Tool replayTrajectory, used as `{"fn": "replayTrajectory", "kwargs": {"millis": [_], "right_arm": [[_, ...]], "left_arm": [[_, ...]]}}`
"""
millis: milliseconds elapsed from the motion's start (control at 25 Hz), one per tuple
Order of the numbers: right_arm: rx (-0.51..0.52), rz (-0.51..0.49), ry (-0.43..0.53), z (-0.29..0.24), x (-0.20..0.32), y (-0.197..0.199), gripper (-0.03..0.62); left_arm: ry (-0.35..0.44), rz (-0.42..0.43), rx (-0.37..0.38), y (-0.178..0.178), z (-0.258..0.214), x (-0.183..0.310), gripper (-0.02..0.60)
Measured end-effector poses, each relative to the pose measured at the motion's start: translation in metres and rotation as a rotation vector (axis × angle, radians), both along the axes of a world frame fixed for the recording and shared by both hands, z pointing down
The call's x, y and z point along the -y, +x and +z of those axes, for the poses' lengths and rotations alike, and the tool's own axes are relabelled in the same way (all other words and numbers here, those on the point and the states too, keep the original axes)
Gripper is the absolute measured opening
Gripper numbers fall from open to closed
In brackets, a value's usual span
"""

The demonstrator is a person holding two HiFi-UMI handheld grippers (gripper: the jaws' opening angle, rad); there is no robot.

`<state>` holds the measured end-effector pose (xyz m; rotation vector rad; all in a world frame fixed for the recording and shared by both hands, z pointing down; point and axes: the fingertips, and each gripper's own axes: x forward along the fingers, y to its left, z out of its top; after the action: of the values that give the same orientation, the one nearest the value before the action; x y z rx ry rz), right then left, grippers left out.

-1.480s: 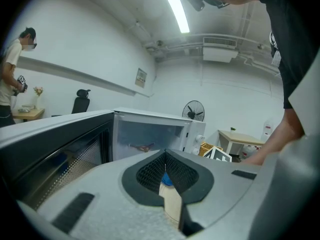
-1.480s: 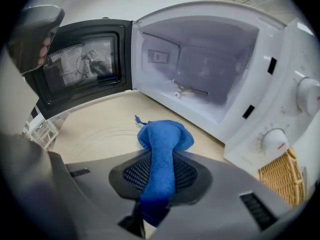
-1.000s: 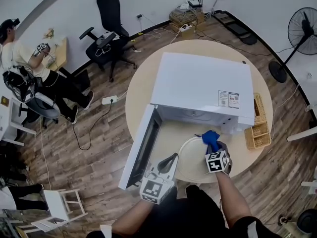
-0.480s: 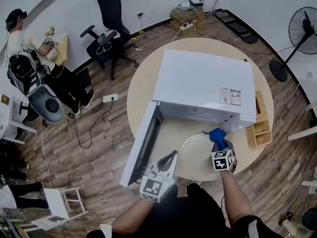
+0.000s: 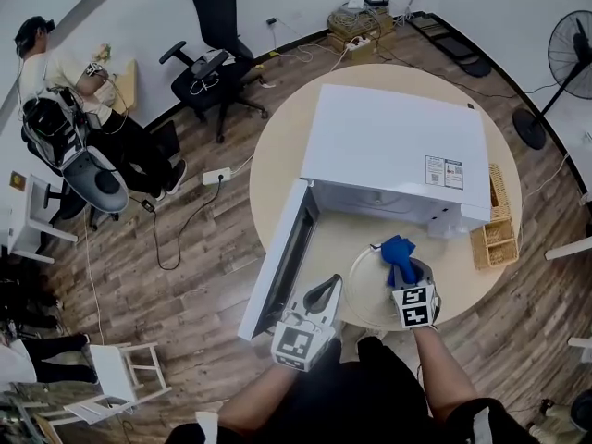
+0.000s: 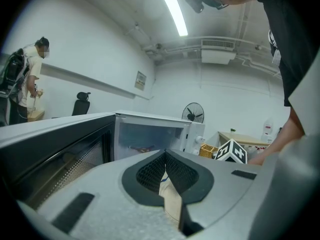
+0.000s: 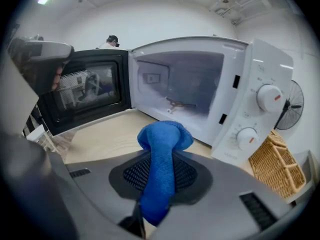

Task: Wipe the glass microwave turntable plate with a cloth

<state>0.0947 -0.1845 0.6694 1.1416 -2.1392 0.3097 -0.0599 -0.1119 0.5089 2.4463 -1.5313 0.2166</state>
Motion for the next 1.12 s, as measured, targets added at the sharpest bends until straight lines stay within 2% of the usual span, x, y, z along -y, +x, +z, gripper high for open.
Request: {"fn": "replayTrajectory", "kwargs": {"millis": [200, 480, 880, 1120], "right_arm": [[0.046, -0.08, -0.039, 0.004, -0.027, -0.046, 0.077], [0.056, -0.19, -0.083, 0.018, -0.054, -0.098, 0.075], [-0.026, -0.255, -0.145, 0.042, -0.073, -0.115, 0.075], [-0.034, -0.248, -0.155, 0.042, -0.071, -0.111, 0.077]], "left_arm": [[0.005, -0.037, 0.013, -0.012, -0.002, -0.003, 0.006], [-0.004, -0.035, 0.006, -0.02, -0.001, -0.01, 0.006], [-0.016, -0.047, 0.005, -0.027, 0.003, -0.014, 0.006], [-0.008, -0.002, -0.004, -0.017, 0.0, -0.013, 0.006]]}}
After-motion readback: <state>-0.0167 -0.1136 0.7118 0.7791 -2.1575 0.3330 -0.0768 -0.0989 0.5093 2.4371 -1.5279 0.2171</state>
